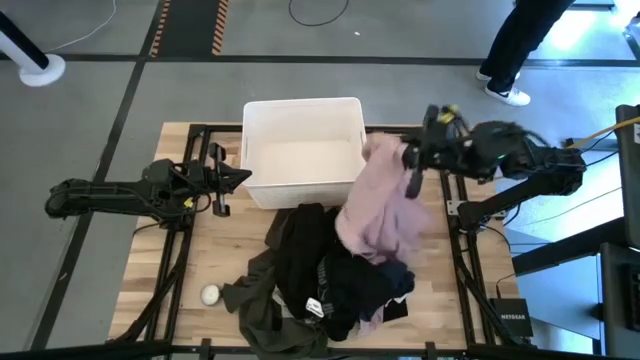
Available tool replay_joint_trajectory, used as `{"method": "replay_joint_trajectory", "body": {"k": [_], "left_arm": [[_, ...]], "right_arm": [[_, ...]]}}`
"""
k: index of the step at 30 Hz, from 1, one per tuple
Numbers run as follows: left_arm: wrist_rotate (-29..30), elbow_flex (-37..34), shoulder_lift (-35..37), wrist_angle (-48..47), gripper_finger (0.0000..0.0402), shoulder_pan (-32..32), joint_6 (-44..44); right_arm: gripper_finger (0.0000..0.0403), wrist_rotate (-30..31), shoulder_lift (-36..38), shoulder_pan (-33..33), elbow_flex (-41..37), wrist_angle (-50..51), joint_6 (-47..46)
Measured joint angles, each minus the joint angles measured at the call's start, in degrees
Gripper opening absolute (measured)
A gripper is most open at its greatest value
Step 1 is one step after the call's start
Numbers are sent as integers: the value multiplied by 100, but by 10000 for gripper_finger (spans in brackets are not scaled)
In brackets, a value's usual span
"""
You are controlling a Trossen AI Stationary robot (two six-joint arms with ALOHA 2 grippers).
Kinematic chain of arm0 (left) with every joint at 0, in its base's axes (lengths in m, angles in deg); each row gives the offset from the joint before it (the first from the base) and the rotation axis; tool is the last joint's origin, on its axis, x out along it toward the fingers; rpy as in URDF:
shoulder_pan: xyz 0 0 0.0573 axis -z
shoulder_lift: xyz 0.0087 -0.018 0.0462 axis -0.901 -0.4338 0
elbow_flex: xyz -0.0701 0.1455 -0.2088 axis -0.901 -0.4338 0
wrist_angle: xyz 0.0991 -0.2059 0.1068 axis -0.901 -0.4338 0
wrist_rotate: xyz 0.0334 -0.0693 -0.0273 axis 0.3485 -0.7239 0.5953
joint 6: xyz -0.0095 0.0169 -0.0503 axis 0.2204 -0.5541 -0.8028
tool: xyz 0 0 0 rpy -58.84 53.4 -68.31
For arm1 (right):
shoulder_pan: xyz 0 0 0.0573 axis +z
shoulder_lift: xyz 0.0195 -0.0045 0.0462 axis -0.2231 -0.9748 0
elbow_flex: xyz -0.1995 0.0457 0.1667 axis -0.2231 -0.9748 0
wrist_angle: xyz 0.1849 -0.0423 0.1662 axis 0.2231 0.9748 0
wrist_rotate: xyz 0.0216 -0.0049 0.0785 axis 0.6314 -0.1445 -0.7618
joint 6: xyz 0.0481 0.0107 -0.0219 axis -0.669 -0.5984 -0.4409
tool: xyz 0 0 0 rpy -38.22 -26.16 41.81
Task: Sort clothes
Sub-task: Put the pink polo shirt into the white laundry organizer
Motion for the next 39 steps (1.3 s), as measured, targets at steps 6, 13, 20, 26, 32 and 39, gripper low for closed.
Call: {"method": "replay_joint_trajectory", "body": {"k": [6,13,20,26,32,39], "left_arm": [[0,0,0,0,4,0,0],[0,0,0,4,4,0,-2],[0,0,0,7,4,0,-1],[0,0,0,41,4,0,0],[0,0,11,70,4,-22,86],[2,0,11,48,4,-28,297]], "right_arm": [[5,192,-98,-51,368,-1652,1049],[6,-745,-591,-660,1003,-3499,1688],[7,-1693,-1600,-1721,2353,-4369,1885],[7,-2238,-2945,-2537,3952,-5268,1781],[7,-2210,-3587,-3167,3776,-6384,1398],[7,-2386,-3918,-3543,3283,-4175,884]]}}
